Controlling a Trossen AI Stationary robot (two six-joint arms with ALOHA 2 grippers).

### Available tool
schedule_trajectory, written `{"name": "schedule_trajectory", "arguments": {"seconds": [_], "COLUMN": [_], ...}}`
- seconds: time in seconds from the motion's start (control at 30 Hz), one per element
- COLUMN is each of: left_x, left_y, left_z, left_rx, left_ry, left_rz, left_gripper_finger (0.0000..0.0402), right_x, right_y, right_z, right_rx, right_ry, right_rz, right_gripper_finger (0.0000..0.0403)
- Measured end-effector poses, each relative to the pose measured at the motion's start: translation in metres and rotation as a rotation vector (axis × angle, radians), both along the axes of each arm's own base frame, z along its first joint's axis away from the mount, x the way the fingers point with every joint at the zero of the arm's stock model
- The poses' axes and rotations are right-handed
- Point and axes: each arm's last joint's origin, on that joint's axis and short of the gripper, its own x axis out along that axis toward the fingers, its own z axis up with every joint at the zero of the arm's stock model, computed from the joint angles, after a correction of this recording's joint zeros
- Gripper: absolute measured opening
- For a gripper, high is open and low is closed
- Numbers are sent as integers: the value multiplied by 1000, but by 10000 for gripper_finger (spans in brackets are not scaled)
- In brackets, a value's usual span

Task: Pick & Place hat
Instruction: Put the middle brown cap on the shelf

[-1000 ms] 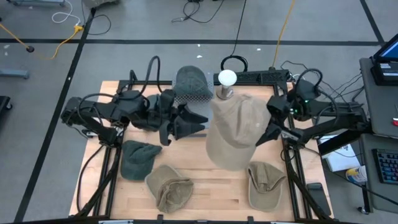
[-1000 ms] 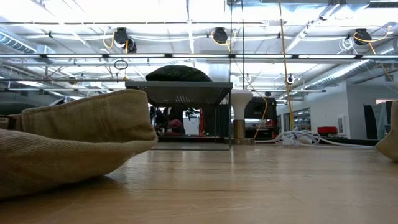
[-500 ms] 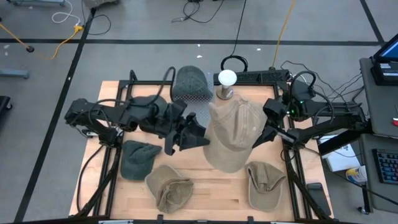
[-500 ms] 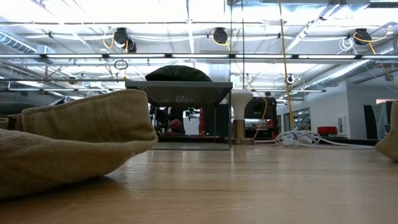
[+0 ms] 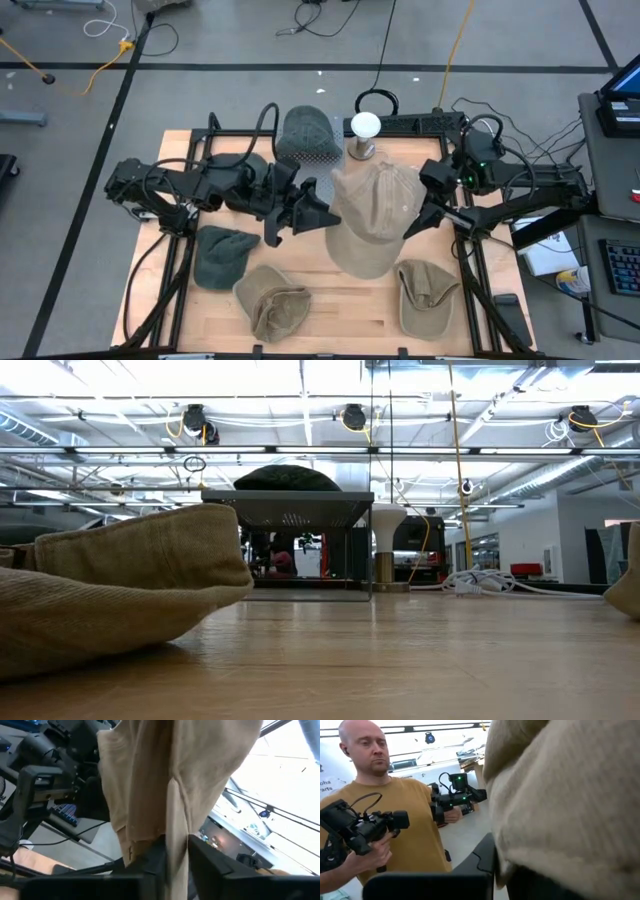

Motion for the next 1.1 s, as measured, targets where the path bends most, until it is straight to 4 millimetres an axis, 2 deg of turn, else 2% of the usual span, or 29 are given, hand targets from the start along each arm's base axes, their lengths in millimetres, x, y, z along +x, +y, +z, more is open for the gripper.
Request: {"name": "schedule_trajectory", "arguments": {"seconds": [0.13,0.3,0.53,0.73,0.93,1.1], "left_x": [-1,-1,-3,-19,-46,-71], "left_y": [-2,-1,11,30,47,56], "left_z": [1,1,-3,3,16,27], "left_rx": [61,79,120,215,308,344], "left_ry": [-28,-30,46,60,37,9], "left_rz": [-39,-44,-15,-55,-46,-78], "left_gripper_finger": [14,17,10,10,10,10], "right_x": [0,0,-14,-33,-55,-55], "right_y": [0,0,1,3,4,1], "right_z": [-1,-1,6,16,24,26], "right_rx": [23,25,71,101,88,126], "right_ry": [36,40,92,79,49,-22], "right_rz": [5,5,74,94,135,-48], "right_gripper_finger": [24,47,76,95,106,104]}}
